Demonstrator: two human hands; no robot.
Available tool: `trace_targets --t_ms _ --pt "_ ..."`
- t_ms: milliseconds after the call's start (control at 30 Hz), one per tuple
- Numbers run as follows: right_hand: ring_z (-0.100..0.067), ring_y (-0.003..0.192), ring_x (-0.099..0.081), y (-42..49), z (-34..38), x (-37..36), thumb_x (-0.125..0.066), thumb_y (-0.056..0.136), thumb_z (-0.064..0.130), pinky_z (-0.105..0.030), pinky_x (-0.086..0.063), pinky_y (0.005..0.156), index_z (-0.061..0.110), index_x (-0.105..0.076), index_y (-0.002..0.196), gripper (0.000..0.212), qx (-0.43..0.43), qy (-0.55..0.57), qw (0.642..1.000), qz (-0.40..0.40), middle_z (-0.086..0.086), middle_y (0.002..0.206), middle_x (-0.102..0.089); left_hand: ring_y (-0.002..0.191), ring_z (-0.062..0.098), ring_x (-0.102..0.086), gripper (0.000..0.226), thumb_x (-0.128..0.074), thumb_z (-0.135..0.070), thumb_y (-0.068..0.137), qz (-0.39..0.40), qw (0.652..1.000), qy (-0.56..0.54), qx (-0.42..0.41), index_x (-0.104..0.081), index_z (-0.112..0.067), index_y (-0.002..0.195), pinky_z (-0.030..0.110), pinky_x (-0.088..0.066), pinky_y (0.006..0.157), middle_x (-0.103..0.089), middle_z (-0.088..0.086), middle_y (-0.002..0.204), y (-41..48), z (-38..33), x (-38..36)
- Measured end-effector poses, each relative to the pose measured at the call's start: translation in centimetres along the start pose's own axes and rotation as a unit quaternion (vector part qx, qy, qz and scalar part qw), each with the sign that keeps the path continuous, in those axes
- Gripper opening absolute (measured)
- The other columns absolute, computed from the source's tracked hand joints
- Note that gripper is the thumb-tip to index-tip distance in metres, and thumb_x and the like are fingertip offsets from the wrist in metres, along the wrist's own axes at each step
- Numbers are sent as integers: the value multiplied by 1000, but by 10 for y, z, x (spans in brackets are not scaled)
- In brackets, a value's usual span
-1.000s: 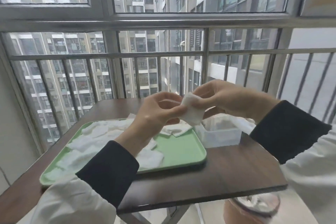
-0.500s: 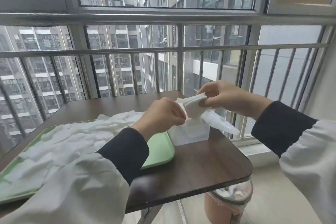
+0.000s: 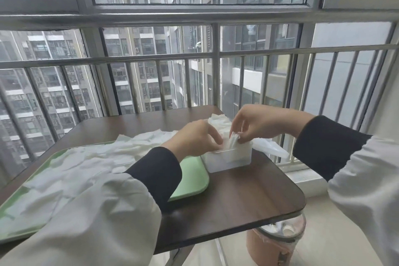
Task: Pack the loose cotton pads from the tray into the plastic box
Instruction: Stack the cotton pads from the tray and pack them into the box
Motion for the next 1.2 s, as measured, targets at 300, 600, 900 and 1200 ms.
trace_targets --t_ms 300,600,900,1200 --pt "-5 73 -61 8 12 -3 -82 78 15 -17 -41 56 33 -57 73 31 13 -81 994 -78 16 78 -60 58 1 -49 9 -76 -27 87 0 999 -39 -7 -76 -35 91 18 -36 55 -55 -18 60 -3 0 2" --pt "6 77 -60 -5 31 15 -68 91 19 -5 -38 58 32 -74 85 16 24 -44 996 -69 19 88 -70 86 2 -64 9 -70 -31 93 -50 996 -75 -23 -77 -27 96 24 -51 77 -72 -13 96 -34 13 48" --pt "2 81 -61 37 121 -5 -62 95 9 -9 -45 63 21 -75 102 19 72 28 992 -101 13 91 -67 75 -4 -64 6 -69 -32 93 -78 992 -90 50 -73 -31 89 18 -48 68 -72 -16 85 -76 97 103" --pt "-32 77 -59 91 148 -73 -58 80 -2 -28 -43 57 11 -57 78 13 -16 -114 993 -26 -7 80 -57 54 -7 -59 10 -70 -31 92 -131 972 -175 86 -75 -32 83 7 -38 44 -73 -19 72 -88 135 110"
Point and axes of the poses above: each hand's wrist, its own y-axis towards the middle knuckle, its own x-axis out of the back of the hand, z = x × y, the point moved 8 cm from there along y, towards the middle knuckle
